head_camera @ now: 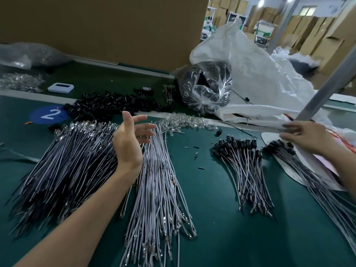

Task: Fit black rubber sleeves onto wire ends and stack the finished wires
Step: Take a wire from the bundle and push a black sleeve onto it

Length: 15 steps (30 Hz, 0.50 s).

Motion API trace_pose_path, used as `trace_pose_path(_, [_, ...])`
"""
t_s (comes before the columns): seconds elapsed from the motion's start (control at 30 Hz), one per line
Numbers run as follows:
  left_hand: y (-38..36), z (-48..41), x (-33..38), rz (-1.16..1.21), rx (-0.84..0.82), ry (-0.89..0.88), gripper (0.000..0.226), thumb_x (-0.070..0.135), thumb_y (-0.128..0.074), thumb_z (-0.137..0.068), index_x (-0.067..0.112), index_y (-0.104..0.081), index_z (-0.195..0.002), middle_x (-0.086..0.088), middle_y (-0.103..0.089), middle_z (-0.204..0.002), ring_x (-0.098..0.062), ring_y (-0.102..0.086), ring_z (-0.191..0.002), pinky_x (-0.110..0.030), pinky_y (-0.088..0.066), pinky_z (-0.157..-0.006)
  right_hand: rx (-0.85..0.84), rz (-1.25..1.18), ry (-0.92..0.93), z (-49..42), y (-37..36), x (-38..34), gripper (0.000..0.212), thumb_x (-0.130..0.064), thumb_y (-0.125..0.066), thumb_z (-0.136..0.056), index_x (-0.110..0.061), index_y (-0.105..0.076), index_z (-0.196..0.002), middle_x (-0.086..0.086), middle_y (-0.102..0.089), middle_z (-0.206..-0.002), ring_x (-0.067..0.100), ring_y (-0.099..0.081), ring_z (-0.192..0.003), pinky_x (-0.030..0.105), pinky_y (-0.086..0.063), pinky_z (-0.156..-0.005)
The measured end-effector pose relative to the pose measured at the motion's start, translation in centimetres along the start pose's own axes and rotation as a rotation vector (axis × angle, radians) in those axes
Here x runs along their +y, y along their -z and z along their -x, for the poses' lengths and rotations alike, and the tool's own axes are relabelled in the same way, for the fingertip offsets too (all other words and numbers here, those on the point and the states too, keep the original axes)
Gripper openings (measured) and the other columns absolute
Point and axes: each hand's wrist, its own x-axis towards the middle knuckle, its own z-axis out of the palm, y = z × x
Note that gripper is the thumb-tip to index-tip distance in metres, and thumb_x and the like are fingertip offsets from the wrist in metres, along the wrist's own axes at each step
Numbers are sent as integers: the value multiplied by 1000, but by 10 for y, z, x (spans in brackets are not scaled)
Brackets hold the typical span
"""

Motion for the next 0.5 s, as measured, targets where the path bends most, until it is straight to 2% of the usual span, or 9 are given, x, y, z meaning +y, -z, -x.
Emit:
trace_pose_path(0.07, [2, -2, 0, -10, 21, -2, 63, 48, -26, -104, 1, -67, -106, -12, -74, -83, -23, -69, -70, -27, -56, -59, 77, 23, 136, 6, -33, -42, 37, -25, -69, -90, -14, -65, -125, 16, -69, -116, 29, -65, -99, 40, -48, -96])
trace_pose_path(0.1, [3, -3, 0, -14, 26, -3, 61, 47, -26, -104, 1, -66, -106, -12, -74, -83, -23, -69, -70, -26, -56, -59, 82, -27, 218, 13, -46, -64, 32, -22, -68, -91, -15, -67, -122, 12, -71, -111, 27, -67, -94, 41, -51, -95])
trace_pose_path(0.17, [3, -4, 1, -54, 27, -11, 55, 44, -28, -105, 4, -66, -105, -10, -74, -84, -21, -69, -70, -27, -55, -59, 63, -136, 391, 34, -71, -107, 21, -16, -67, -91, -14, -73, -111, 2, -73, -95, 14, -66, -80, 32, -54, -85])
trace_pose_path(0.23, [3, -6, 4, -90, 26, -27, 48, 40, -30, -106, 8, -66, -104, -9, -73, -85, -18, -68, -68, -25, -54, -57, -17, -223, 483, 51, -99, -140, 13, -14, -68, -90, -11, -77, -99, -1, -73, -86, 11, -65, -75, 25, -53, -79])
trace_pose_path(0.3, [3, -8, 8, -75, 40, -33, 46, 40, -30, -107, 9, -65, -104, -10, -73, -86, -19, -68, -68, -25, -53, -55, -117, -282, 470, 70, -128, -173, 16, -22, -70, -90, -9, -77, -88, 2, -73, -79, 14, -64, -71, 28, -52, -75])
trace_pose_path(0.43, [7, -13, 13, -50, 91, -41, 50, 43, -29, -106, 8, -65, -107, -13, -73, -90, -21, -67, -69, -26, -53, -56, -282, -296, 340, 86, -166, -213, 39, -49, -75, -80, -12, -68, -69, 5, -69, -71, 21, -65, -71, 38, -56, -69])
trace_pose_path(0.5, [9, -15, 13, -54, 103, -47, 50, 43, -30, -106, 9, -66, -106, -11, -74, -89, -22, -68, -69, -27, -53, -56, -322, -270, 291, 85, -174, -218, 39, -51, -79, -75, -17, -65, -62, 3, -67, -67, 16, -63, -66, 31, -52, -61])
